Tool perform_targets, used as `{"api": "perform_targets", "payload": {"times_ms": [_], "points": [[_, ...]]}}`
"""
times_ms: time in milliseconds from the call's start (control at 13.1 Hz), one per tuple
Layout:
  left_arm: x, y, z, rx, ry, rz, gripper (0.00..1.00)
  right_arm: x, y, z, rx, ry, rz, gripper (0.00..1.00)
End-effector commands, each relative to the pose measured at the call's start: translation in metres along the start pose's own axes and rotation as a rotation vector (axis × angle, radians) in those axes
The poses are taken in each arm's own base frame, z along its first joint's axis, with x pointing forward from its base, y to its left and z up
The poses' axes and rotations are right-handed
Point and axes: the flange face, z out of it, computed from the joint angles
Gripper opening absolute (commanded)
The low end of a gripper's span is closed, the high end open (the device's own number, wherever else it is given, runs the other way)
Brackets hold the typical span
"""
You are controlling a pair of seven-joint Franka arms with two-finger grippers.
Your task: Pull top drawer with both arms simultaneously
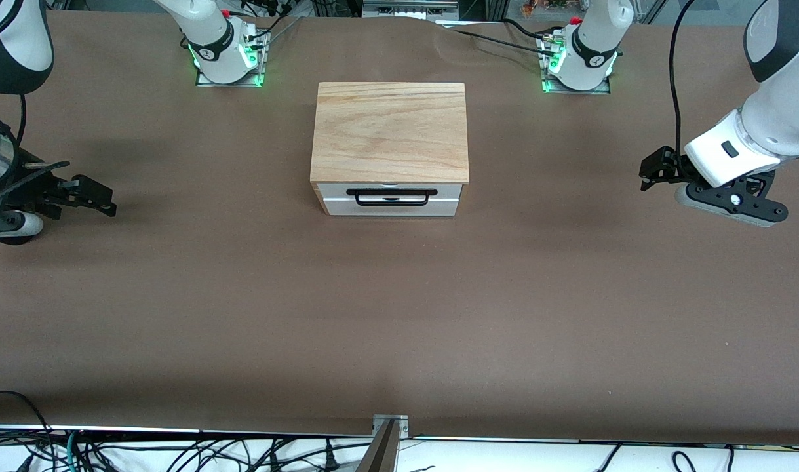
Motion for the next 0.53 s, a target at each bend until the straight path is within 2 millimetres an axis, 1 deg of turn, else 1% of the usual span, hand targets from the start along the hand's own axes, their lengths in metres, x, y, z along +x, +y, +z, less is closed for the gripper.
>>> {"api": "perform_targets", "payload": {"times_ms": [0, 306, 458], "points": [[0.0008, 0.0011, -0.0051, -0.021, 0.001, 0.01, 1.0, -0.0007, 0.0024, -0.0058, -0.012, -0.003, -0.017, 1.0], [0.0012, 0.0014, -0.0035, -0.024, -0.002, 0.009, 1.0, -0.0008, 0.0023, -0.0057, -0.012, -0.004, -0.017, 1.0], [0.0036, 0.001, 0.0011, -0.026, -0.009, 0.009, 1.0, -0.0007, 0.0024, -0.0058, -0.012, -0.003, -0.018, 1.0]]}}
